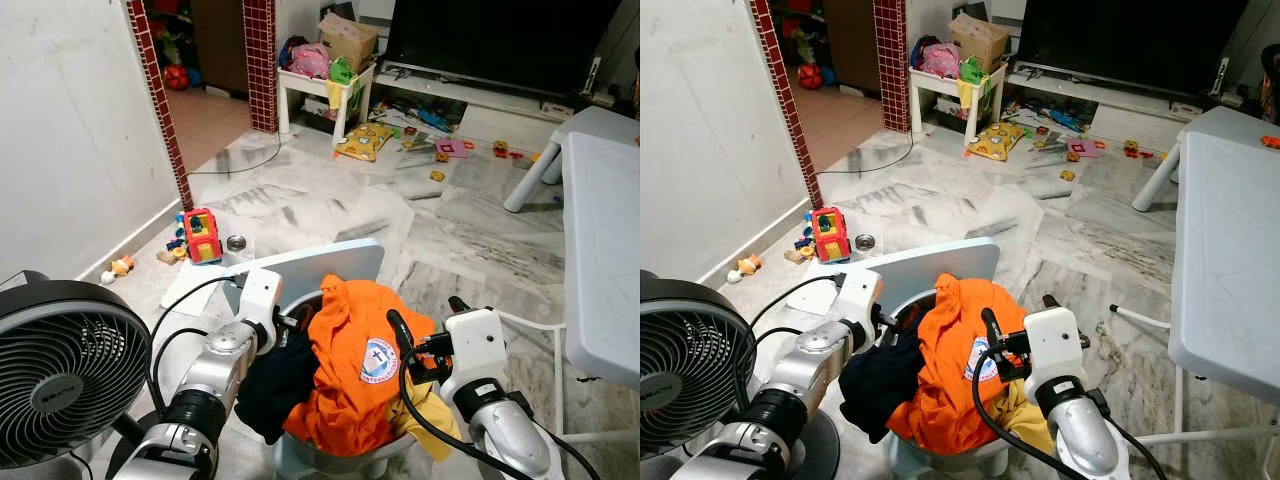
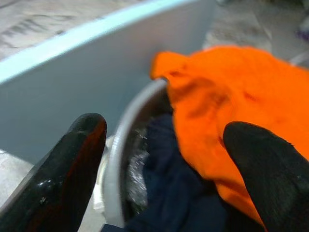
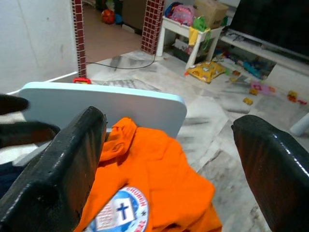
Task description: Hang hanger
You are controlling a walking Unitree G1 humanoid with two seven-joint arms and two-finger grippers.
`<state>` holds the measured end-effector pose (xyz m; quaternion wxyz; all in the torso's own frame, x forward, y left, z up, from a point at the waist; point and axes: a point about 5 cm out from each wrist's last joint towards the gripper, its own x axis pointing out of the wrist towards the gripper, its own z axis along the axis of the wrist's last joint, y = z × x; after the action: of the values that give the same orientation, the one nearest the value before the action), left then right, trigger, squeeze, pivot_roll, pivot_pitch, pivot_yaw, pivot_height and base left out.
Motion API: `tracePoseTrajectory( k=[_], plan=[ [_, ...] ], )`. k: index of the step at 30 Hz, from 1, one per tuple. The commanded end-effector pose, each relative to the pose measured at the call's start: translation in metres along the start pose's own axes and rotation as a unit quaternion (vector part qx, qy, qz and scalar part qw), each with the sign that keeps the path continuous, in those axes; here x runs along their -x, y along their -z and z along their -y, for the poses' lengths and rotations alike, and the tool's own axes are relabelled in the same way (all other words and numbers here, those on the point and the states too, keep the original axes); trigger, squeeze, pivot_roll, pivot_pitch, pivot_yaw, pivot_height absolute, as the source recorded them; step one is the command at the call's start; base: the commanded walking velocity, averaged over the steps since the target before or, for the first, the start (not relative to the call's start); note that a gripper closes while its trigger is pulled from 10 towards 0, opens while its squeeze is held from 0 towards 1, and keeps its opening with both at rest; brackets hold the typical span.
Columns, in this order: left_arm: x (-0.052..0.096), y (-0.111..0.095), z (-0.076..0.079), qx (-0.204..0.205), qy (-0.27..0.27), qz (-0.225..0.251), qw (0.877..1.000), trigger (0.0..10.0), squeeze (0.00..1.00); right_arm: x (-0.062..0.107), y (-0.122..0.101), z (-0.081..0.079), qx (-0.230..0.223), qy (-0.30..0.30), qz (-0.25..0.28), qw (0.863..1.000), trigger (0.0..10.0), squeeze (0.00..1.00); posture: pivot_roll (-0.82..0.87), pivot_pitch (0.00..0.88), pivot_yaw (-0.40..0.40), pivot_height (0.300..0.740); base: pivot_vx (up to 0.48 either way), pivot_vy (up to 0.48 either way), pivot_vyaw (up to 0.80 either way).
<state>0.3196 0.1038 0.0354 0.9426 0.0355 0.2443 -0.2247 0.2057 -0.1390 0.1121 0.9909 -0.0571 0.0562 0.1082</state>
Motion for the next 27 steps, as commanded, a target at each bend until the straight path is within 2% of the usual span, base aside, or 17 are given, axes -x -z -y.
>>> tracePoseTrajectory(
  k=[1, 4, 6, 8, 13, 20, 27],
  plan=[
    [-0.005, -0.006, 0.009, -0.030, 0.026, -0.003, 0.999, 10.0, 0.00, 0.006, -0.005, -0.004, -0.007, -0.012, -0.002, 1.000, 10.0, 0.00, -0.06, 0.000, -0.076, 0.740, 0.000, 0.000, 0.00],
    [-0.008, -0.009, 0.015, -0.040, 0.035, 0.001, 0.999, 10.0, 0.00, 0.012, -0.005, -0.006, -0.011, -0.014, -0.010, 1.000, 10.0, 0.00, -0.07, 0.000, -0.073, 0.740, 0.000, 0.000, 0.00],
    [-0.010, -0.021, 0.022, -0.032, 0.046, 0.040, 0.998, 10.0, 0.00, 0.016, -0.003, -0.005, -0.011, -0.011, -0.017, 1.000, 10.0, 0.00, -0.06, 0.000, -0.071, 0.740, 0.000, 0.000, 0.00],
    [-0.009, -0.022, 0.022, -0.030, 0.046, 0.046, 0.997, 10.0, 0.00, 0.016, -0.003, -0.005, -0.012, -0.011, -0.017, 1.000, 10.0, 0.00, -0.06, 0.000, -0.071, 0.740, 0.000, 0.000, 0.00],
    [-0.002, -0.026, 0.022, -0.003, 0.045, 0.086, 0.995, 10.0, 0.00, 0.008, -0.009, -0.004, 0.008, -0.021, -0.004, 1.000, 10.0, 0.00, -0.04, 0.000, -0.080, 0.740, 0.000, 0.000, 0.00],
    [0.004, -0.021, 0.019, 0.014, 0.030, 0.099, 0.995, 10.0, 0.00, 0.000, -0.011, 0.001, 0.013, -0.022, 0.003, 1.000, 10.0, 0.00, -0.01, 0.000, -0.085, 0.740, 0.000, -0.110, 0.49],
    [0.003, -0.029, 0.017, 0.013, 0.026, 0.106, 0.994, 10.0, 0.00, -0.008, -0.012, 0.001, 0.016, -0.023, 0.011, 1.000, 10.0, 0.00, 0.00, 0.000, -0.076, 0.740, 0.000, -0.259, 0.52]
  ],
)
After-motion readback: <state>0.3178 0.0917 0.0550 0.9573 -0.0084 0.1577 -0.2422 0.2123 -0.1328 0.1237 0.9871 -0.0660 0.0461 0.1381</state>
